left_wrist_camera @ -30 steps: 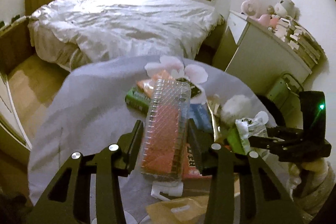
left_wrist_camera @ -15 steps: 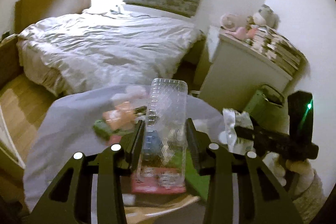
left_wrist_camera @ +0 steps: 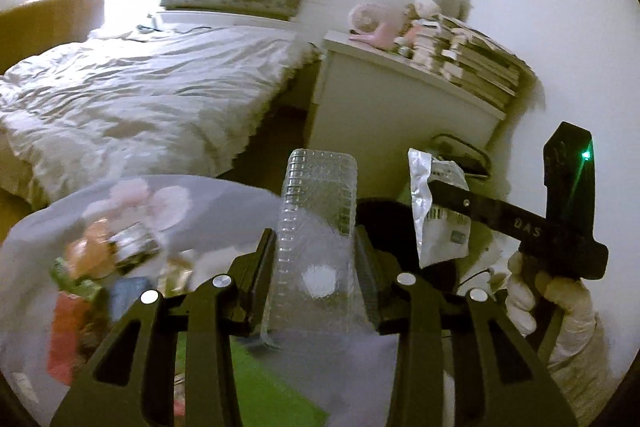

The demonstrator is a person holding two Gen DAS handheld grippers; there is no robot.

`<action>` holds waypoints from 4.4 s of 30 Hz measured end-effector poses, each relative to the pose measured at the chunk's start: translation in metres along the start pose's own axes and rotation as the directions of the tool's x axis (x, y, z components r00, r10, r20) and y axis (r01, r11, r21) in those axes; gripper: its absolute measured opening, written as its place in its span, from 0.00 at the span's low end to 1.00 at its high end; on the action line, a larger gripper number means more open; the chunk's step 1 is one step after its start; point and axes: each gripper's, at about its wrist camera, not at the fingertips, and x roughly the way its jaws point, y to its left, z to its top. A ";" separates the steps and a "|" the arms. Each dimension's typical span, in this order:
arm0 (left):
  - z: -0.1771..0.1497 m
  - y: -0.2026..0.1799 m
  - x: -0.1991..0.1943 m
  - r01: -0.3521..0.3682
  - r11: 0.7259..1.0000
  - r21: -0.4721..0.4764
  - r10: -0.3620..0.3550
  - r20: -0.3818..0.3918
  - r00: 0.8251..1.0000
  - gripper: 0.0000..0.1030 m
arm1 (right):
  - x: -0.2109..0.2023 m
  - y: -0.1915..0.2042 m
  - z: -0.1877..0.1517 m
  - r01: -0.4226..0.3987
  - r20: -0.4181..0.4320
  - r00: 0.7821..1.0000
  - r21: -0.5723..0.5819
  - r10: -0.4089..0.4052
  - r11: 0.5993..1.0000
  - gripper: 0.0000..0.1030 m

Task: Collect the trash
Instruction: 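Carry the tray with the left tool while the right tool carries the bag to the bin, then open both tools over the black bin to drop the tray and bag, then move both tools back over the table, then grasp the red carton with the left tool while the right tool grasps the white fluffy item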

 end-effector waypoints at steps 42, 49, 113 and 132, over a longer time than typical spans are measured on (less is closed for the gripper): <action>0.003 -0.119 0.160 0.154 0.982 0.109 -0.136 -0.160 0.978 0.37 | 0.008 -0.167 -0.030 0.247 -0.025 0.968 0.257 -0.249 0.934 0.53; -0.003 -0.118 0.172 0.150 0.983 0.104 -0.129 -0.186 0.974 0.37 | 0.019 -0.178 -0.036 0.259 -0.050 0.966 0.269 -0.255 0.928 0.53; -0.093 0.189 -0.031 -0.347 0.915 -0.206 0.312 -0.184 0.932 0.38 | 0.192 0.145 -0.066 -0.064 -0.402 0.913 -0.305 -0.067 0.950 0.63; -0.025 0.104 -0.077 -0.252 0.954 -0.166 0.266 0.073 0.961 0.31 | 0.084 0.111 -0.018 -0.193 -0.162 0.972 -0.153 0.168 0.969 0.38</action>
